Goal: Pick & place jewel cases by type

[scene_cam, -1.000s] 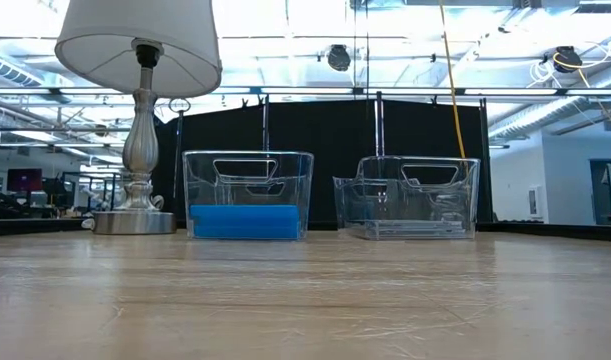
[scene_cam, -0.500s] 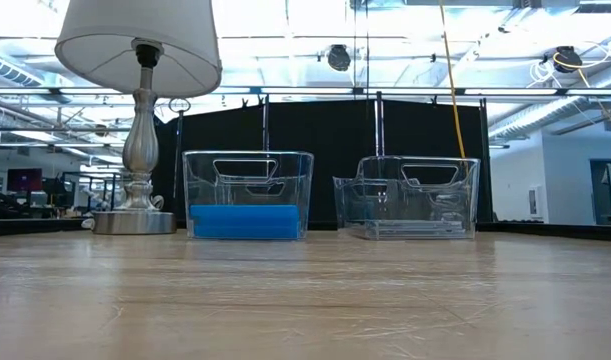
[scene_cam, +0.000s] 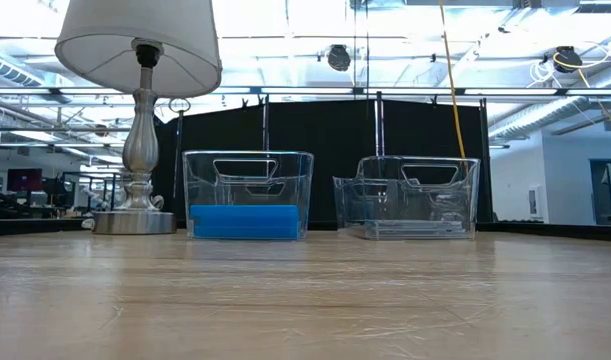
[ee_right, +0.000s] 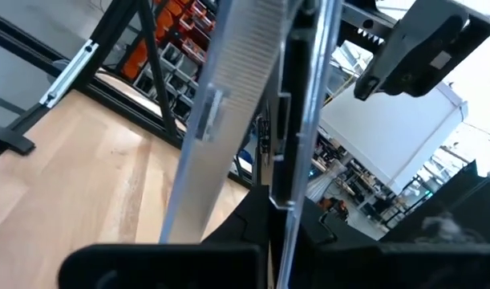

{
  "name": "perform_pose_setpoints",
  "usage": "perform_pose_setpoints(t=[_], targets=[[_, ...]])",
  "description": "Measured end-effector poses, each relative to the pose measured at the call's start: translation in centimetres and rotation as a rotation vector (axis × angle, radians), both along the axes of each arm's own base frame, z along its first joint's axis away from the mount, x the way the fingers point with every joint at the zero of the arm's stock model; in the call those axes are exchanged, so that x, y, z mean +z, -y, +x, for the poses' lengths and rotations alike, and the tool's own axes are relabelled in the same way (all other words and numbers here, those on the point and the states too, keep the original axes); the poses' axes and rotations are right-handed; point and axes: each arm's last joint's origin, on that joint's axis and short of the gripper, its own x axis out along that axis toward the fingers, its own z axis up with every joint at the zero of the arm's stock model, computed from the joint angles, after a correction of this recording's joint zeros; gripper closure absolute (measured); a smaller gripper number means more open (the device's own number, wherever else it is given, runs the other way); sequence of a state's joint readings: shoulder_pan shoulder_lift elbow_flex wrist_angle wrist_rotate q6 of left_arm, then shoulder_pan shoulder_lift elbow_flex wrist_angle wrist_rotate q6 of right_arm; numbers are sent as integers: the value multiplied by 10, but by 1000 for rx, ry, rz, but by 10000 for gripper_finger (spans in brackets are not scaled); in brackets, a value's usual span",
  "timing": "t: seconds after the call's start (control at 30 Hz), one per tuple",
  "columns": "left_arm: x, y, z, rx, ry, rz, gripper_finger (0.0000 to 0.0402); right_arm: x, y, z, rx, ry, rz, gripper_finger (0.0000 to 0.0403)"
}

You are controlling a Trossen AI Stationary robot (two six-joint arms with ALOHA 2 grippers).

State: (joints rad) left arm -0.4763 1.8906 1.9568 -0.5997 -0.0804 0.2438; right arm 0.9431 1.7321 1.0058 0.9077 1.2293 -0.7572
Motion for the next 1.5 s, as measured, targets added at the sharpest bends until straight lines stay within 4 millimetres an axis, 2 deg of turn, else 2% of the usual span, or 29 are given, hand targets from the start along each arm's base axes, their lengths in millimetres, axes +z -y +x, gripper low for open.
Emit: perform_pose_setpoints(t=[0.13, 0.53, 0.77, 0.9, 1.07, 1.17, 1.3, 1.5], targets=[[0, 0, 0, -12, -3, 0, 64, 0, 0, 0, -1, -11, -38, 394], [0, 1, 0, -5, -7, -13, 291, 0, 5, 6, -25, -21, -69, 385], [0, -1, 1, 17, 4, 2, 377, 0, 1, -1, -33, -31, -91, 371], [0, -1, 1, 18, 5, 5, 381, 0, -2, -6, -56, -37, -93, 362], [-1, 0, 0, 9, -4, 4, 342, 0, -6, -11, -51, -42, -99, 342], [-1, 0, 0, 7, -4, 10, 335, 0, -7, -14, -96, -48, -94, 321], [-1, -1, 1, 24, 5, 24, 351, 0, -9, -22, -163, -64, -102, 287], [-1, -1, 1, 38, 16, 40, 381, 0, -15, -31, -167, -60, -82, 242]])
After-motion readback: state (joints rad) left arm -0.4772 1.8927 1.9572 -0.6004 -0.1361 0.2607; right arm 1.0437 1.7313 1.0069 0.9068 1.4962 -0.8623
